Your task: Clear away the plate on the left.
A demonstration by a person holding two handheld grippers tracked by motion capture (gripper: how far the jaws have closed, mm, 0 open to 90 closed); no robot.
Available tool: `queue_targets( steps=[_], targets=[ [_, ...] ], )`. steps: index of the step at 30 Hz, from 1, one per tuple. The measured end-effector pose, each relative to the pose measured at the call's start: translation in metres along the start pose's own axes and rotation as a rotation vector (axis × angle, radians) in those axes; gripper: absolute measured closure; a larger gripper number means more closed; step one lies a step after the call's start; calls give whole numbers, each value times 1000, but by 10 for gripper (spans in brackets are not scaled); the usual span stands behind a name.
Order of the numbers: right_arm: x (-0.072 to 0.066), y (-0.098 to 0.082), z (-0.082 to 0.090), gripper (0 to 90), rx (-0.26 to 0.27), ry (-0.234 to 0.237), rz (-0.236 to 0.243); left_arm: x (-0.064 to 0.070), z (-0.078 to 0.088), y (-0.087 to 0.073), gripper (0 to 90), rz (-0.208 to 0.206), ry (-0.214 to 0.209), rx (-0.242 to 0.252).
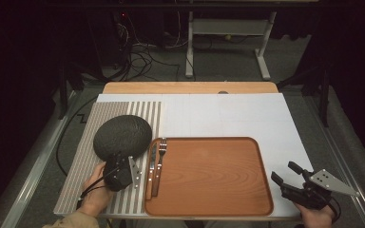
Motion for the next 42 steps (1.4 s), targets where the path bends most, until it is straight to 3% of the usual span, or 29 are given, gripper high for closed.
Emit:
queue_targets(
  steps=[12, 21, 27, 28, 35, 37, 42],
  targets=[
    [0, 0, 0, 240, 1, 2, -2, 12, -7, 1, 342, -149, 32, -22],
    [0, 0, 0, 240, 3, 4, 1, 15, -13, 1, 342, -215, 69, -30],
    [0, 0, 0, 240, 1, 5, 6, 16, -16, 3, 348, -249, 92, -38],
    [0, 0, 0, 240, 1, 5, 6, 17, -18, 3, 348, -237, 93, -33],
    [0, 0, 0, 240, -2, 7, 4, 19, -25, 2, 360, -260, 100, -60],
    [0, 0, 0, 240, -2, 6, 4, 19, -25, 2, 360, -281, 105, -69],
    [0, 0, -1, 240, -1, 7, 3, 19, -29, 3, 376, -266, 108, -72]
  ],
)
Point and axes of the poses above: each handheld gripper's, and its own axes: z roughly backward along the jaws, y roughly out of its top, x roughly to its right, the point moved 4 cm from there along -z, roughly forward along the jaws, and after that the axes turned 13 degrees about y, right-handed, at the moved point
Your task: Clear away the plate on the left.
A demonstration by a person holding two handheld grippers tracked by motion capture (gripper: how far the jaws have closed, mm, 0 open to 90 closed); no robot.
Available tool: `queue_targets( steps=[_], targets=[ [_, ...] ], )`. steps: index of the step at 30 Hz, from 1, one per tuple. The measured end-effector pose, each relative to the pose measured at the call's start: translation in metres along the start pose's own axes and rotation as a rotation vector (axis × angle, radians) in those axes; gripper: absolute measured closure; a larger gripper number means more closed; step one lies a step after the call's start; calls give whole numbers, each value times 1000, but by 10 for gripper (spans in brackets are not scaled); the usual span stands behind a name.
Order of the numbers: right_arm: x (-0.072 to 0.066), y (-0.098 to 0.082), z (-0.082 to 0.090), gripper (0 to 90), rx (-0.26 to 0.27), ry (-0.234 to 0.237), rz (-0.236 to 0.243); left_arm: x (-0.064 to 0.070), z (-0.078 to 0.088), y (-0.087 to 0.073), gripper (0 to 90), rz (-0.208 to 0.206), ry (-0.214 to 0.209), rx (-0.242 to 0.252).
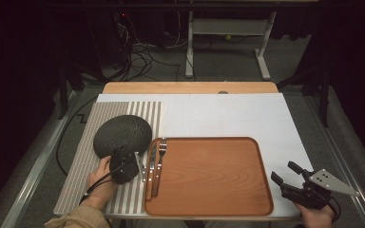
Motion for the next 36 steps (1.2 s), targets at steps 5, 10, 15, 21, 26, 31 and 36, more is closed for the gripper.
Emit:
queue_targets(
  steps=[5, 10, 15, 21, 26, 31, 36],
  targets=[
    [0, 0, 0, 240, 0, 0, 0, 0, -4, 1, 404, 3, 12, -4],
    [0, 0, 0, 240, 3, 0, 1, -1, -7, 2, 447, 1, 22, -11],
    [0, 0, 0, 241, -1, 2, 2, 0, -10, 2, 527, -5, 29, -12],
    [0, 0, 0, 242, -5, 5, 0, 0, -12, 4, 547, -18, 31, -22],
    [-1, 0, -1, 242, -5, 5, -1, 5, -12, 4, 646, -36, 46, -8],
    [-1, 0, -1, 243, -5, 6, 0, 7, -12, 4, 696, -68, 45, -15],
    [-1, 0, -1, 243, -7, 8, 0, 8, -13, 4, 742, -67, 58, -7]
  ],
)
Point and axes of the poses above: each handheld gripper's, and its own axes: z roughly backward along the jaws, y roughly out of its top, x roughly to its right, the point moved 4 cm from there along -z, roughly forward along the jaws, and after that the axes turned 13 degrees about y, right-handed, at the moved point
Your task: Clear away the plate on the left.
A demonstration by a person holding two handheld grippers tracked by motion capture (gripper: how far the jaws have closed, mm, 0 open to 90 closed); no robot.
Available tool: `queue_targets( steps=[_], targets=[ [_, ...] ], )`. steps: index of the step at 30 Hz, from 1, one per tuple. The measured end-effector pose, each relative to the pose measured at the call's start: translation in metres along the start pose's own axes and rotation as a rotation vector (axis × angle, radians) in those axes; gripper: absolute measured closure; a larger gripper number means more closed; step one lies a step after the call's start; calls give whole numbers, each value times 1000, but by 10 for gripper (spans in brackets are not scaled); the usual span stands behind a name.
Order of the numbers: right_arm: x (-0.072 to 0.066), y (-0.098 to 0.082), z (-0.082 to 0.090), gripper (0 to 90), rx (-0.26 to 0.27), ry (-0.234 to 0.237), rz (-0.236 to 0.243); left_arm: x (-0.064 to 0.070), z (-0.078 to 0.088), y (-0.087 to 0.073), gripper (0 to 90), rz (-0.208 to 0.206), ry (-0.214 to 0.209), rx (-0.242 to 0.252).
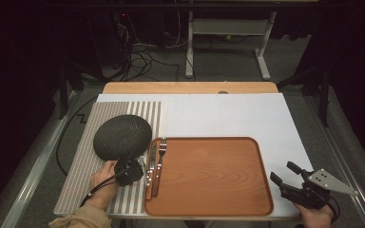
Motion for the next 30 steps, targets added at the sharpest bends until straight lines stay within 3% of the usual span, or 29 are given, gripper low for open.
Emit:
queue_targets(
  steps=[5, 11, 17, 22, 25, 28, 30],
  targets=[
    [0, 0, 0, 242, 0, 1, 2, 4, 1, 1, 765, -38, -6, -5],
    [0, 0, 0, 242, -1, 1, -1, 4, 0, 0, 803, -40, -29, 5],
    [0, 0, 0, 242, 1, 0, -2, 6, 1, 1, 817, -66, -15, 4],
    [3, 0, 1, 242, 7, -13, -15, 7, 3, 0, 813, -96, 25, 12],
    [2, 1, 2, 242, 18, -6, -6, 2, 5, 0, 806, -106, 44, 11],
    [2, 0, 0, 243, 2, -5, -5, -5, 7, 0, 803, -76, 34, 9],
    [2, 0, 0, 243, 3, -13, -8, -7, 10, -2, 800, -90, 34, 12]
  ],
)
Point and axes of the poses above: each handheld gripper's, and its own axes: z roughly backward along the jaws, y roughly out of its top, x roughly to its right, the point moved 4 cm from there along -z, roughly forward along the jaws, and after that the axes turned 13 degrees about y, right-handed, at the moved point
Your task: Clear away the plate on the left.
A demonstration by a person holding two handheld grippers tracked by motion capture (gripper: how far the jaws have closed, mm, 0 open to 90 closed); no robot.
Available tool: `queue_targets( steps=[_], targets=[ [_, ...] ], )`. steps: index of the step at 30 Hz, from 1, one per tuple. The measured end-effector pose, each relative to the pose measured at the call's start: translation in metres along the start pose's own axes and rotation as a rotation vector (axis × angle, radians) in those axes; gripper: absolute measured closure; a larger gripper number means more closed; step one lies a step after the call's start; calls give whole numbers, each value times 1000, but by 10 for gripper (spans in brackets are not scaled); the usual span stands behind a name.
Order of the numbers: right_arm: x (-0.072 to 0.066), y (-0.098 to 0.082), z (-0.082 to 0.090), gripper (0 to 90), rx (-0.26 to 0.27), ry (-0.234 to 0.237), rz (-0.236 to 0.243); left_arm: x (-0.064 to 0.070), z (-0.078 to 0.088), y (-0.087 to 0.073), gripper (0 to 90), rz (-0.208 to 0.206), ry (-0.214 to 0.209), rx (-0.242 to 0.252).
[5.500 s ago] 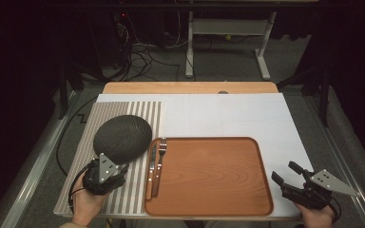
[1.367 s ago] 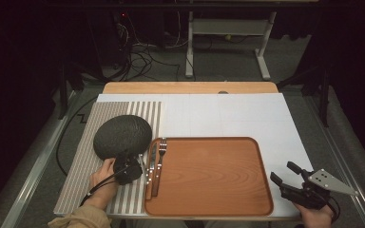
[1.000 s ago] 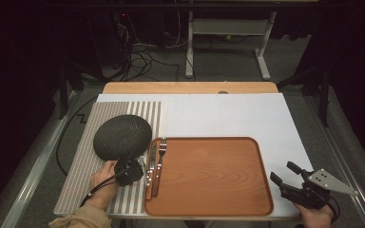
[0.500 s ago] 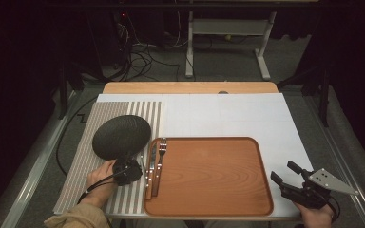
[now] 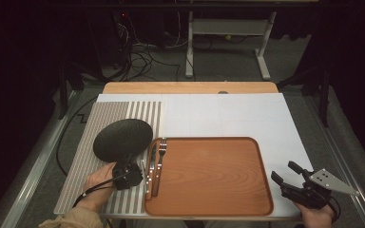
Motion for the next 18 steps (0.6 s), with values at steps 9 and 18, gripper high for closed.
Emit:
queue_targets(
  steps=[9, 18],
  targets=[
    [0, 0, 0, 243, 2, 0, -5, -4, 15, 2, 804, -36, 2, 13],
    [0, 0, 1, 244, 3, -1, -2, -14, 28, 8, 804, -21, -10, 30]
  ],
)
Point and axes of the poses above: each handheld gripper's, and its own axes: z roughly backward along the jaws, y roughly out of its top, x roughly to its right, the point moved 4 cm from there along -z, roughly forward along the jaws, and after that the axes turned 13 degrees about y, right-handed, at the moved point
